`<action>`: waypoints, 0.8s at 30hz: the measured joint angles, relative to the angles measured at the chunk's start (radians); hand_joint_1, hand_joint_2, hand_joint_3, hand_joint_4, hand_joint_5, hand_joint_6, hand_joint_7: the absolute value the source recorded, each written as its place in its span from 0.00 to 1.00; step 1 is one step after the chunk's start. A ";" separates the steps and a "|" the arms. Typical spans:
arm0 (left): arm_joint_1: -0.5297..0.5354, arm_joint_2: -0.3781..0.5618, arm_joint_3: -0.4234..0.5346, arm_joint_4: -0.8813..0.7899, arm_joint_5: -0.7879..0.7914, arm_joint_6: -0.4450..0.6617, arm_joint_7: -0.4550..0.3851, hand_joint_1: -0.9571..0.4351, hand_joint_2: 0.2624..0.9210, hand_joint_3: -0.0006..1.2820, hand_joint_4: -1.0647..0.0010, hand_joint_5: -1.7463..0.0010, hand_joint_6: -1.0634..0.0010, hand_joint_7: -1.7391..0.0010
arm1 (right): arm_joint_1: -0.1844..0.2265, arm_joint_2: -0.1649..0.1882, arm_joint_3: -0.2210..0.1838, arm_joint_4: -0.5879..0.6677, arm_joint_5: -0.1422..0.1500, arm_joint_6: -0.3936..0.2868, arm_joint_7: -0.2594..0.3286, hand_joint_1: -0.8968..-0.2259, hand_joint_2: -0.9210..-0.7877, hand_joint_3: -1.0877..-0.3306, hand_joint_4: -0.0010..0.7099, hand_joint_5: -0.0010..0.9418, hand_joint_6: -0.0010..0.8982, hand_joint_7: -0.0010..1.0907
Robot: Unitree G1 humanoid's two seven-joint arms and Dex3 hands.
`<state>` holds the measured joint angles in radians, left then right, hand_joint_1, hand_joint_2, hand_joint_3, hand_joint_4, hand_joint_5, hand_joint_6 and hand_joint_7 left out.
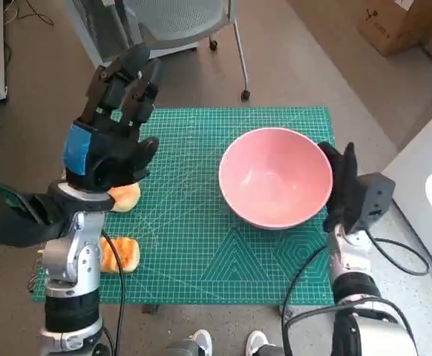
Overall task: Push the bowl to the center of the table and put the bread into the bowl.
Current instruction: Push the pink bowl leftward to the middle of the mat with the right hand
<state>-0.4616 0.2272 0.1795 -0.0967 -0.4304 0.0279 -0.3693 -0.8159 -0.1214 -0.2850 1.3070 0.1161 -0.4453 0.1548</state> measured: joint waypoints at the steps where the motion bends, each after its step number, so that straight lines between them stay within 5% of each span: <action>1: 0.002 0.000 0.001 0.000 0.000 -0.002 0.000 0.33 0.78 0.31 0.93 0.99 1.00 0.66 | -0.005 0.007 -0.004 -0.001 0.002 0.002 0.005 0.43 0.00 0.40 0.28 0.01 0.42 0.03; 9: 0.017 0.001 0.006 -0.005 0.003 -0.017 0.002 0.33 0.82 0.27 0.93 0.99 1.00 0.67 | -0.047 0.072 -0.051 -0.004 0.049 0.014 0.036 0.48 0.00 0.38 0.25 0.00 0.42 0.03; 13: 0.034 0.003 0.010 -0.008 0.002 -0.019 0.003 0.33 0.88 0.20 0.92 0.99 1.00 0.66 | -0.073 0.108 -0.058 -0.004 0.051 0.020 0.037 0.51 0.00 0.36 0.24 0.00 0.41 0.03; 24: 0.080 0.019 0.055 -0.029 -0.001 -0.021 -0.001 0.32 0.97 0.10 0.92 0.99 1.00 0.68 | -0.119 0.141 -0.041 -0.001 0.035 0.054 0.026 0.51 0.00 0.38 0.26 0.01 0.43 0.04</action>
<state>-0.3820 0.2462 0.2344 -0.1261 -0.4314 0.0070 -0.3699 -0.9353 0.0201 -0.3258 1.3056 0.1510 -0.3912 0.1807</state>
